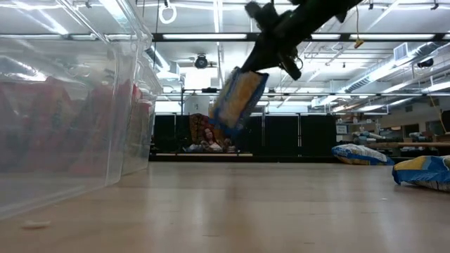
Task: Sort Maruchan noodles
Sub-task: Put the blue noodle pack into the bottom transparent bin
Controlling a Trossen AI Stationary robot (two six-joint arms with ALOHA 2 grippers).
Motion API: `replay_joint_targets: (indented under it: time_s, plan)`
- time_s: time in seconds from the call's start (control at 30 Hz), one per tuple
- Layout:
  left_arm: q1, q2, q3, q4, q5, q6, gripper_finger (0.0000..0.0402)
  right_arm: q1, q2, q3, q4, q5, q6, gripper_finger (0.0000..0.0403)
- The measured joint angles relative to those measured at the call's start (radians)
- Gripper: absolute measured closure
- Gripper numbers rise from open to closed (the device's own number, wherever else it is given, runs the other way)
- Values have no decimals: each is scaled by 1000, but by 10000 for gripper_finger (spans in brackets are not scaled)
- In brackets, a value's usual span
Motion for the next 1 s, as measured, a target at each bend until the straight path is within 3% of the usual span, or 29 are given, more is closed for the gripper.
replay_joint_targets:
  time_s: [0.2, 0.37, 0.63, 0.77, 1.0]
  plan:
    - [22, 121, -72, 134, 34, 3, 159, 102, -60, -1, -74, -84, -158, 400]
    - [52, 269, -96, 272, 59, 24, 114, 182, -75, -1, -112, -90, -270, 400]
    - [110, 484, -97, 419, 208, -68, 95, 280, -78, 0, -141, 54, -449, 399]
    - [106, 539, -96, 531, 323, -46, 95, 290, -76, 0, -202, 117, -452, 399]
    - [96, 644, -97, 613, 317, -62, 95, 292, -75, 0, -200, 109, -547, 399]
